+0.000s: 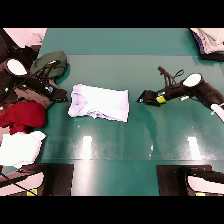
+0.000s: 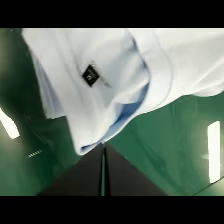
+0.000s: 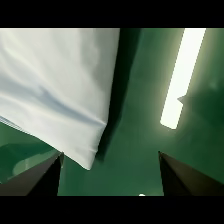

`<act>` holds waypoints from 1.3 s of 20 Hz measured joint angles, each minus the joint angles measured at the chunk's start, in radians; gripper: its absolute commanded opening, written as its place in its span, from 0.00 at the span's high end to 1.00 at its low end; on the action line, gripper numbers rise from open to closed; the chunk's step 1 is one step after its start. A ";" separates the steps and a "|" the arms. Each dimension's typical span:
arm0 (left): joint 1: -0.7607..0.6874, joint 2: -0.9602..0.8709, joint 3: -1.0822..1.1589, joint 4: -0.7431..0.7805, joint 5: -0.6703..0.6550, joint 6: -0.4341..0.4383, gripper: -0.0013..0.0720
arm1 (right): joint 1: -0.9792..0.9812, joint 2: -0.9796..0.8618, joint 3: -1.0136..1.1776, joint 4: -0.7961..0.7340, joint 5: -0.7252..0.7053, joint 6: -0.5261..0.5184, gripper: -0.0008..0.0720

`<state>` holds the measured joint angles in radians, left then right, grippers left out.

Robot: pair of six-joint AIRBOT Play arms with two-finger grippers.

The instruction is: Fold the shirts.

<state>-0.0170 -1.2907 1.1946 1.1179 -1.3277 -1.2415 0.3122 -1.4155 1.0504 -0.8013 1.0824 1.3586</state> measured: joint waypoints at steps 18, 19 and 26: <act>0.000 0.001 0.001 -0.262 0.079 0.017 0.95 | 0.211 -0.345 0.198 0.373 -0.197 -0.130 0.97; -0.001 0.001 0.001 -0.269 0.079 0.017 0.95 | 0.187 -0.312 0.177 0.359 -0.214 -0.129 0.97; -0.125 0.001 0.001 -0.285 0.113 0.015 0.95 | -0.282 0.112 -0.131 0.152 -0.281 -0.056 0.97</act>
<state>-0.1417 -1.2900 1.1957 0.8326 -1.2152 -1.2263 0.0303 -1.3037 0.9192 -0.6491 0.8017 1.3022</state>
